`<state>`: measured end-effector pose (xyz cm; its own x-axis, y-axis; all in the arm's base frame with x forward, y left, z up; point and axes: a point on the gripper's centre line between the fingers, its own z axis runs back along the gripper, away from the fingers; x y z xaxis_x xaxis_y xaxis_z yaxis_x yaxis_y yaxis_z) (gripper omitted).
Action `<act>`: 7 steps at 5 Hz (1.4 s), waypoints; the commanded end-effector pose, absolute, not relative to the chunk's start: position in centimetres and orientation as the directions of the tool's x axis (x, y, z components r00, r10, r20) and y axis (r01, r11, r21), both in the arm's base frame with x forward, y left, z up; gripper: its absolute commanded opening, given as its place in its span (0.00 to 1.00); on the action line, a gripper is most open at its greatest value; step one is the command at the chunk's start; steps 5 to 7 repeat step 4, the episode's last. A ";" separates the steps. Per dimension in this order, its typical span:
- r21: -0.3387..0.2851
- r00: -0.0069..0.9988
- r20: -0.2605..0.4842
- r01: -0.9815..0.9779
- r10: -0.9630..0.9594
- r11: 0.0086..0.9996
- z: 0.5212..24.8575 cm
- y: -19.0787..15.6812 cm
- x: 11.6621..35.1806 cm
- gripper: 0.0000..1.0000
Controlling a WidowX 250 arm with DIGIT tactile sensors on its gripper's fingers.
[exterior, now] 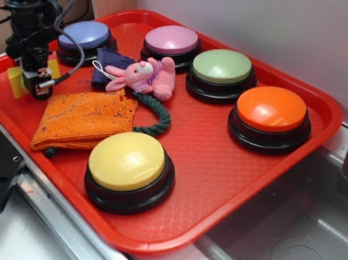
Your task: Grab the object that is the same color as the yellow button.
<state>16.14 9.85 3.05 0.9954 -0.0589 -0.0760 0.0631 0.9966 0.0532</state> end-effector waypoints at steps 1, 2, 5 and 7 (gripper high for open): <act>-0.022 0.996 0.055 0.066 -0.064 0.998 11.0 2.8 20.4 0.00; -0.064 0.994 0.094 0.066 -0.060 0.996 13.3 -0.2 21.1 0.00; -0.043 0.995 0.057 0.086 -0.084 0.995 12.5 -2.4 22.2 0.00; -0.043 0.995 0.057 0.086 -0.084 0.995 12.5 -2.4 22.2 0.00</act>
